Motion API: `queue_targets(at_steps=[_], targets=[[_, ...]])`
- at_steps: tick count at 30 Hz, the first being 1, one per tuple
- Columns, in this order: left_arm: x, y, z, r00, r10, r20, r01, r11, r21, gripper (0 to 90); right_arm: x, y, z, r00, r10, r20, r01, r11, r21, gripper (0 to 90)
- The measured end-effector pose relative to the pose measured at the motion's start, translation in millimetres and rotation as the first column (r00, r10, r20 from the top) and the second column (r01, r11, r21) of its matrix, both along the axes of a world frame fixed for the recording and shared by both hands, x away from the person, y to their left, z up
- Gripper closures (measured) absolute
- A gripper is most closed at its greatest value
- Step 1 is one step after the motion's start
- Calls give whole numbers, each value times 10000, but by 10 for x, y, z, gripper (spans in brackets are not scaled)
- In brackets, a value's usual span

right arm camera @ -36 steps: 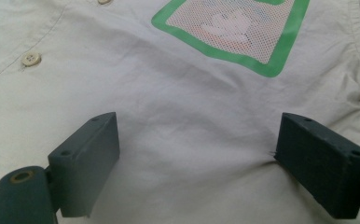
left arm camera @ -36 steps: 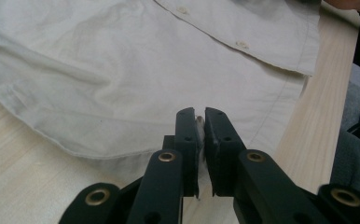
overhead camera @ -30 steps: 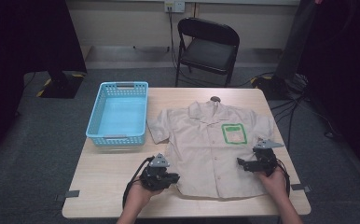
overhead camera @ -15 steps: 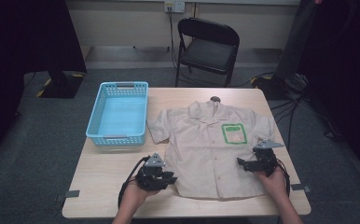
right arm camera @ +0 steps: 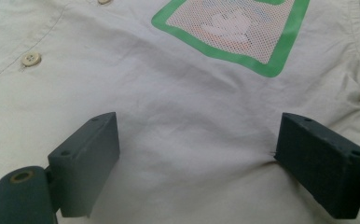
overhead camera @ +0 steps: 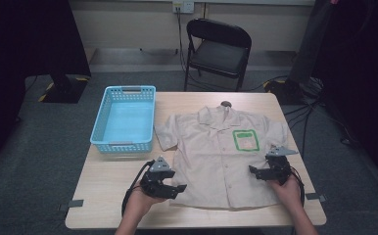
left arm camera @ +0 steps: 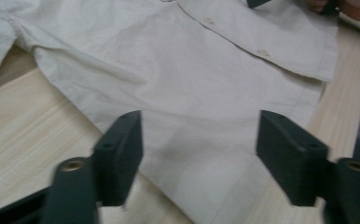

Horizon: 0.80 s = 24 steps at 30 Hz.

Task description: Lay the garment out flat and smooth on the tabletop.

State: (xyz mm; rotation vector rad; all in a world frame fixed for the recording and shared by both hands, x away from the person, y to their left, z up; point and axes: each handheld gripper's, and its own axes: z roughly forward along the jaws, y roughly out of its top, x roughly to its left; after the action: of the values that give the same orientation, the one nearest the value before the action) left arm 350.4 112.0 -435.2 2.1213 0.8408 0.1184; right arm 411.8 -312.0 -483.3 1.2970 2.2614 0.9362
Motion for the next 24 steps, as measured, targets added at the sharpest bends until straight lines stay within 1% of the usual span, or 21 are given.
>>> queue_targets(at_steps=[2,3,5,11,12,16,21,24], targets=[[17,-6,-10,9998,79,160,-84,9996,275,169,0,0,0,10000,-1,-1,1,10000,0,128],[27,-7,-17,9996,144,236,-153,9992,371,133,0,0,0,10000,0,-1,0,10000,1,128],[39,-5,-26,9992,241,322,-254,9989,383,75,0,0,0,10000,-2,-2,2,10000,2,128],[33,-11,-42,9977,-282,622,258,9989,396,24,0,0,0,10000,-1,-1,1,10000,1,128],[35,-10,-41,9969,-384,690,353,9983,457,24,0,0,0,10000,0,0,0,10000,0,128],[55,11,-52,9936,-555,980,504,9973,537,12,0,0,0,10000,1,0,-1,10000,-1,128],[73,52,-75,9943,-469,958,414,9974,581,12,0,0,0,10000,1,-1,-1,10000,1,128],[76,68,-102,9953,-499,826,445,9968,657,11,0,0,0,10000,1,0,-1,10000,1,128]])
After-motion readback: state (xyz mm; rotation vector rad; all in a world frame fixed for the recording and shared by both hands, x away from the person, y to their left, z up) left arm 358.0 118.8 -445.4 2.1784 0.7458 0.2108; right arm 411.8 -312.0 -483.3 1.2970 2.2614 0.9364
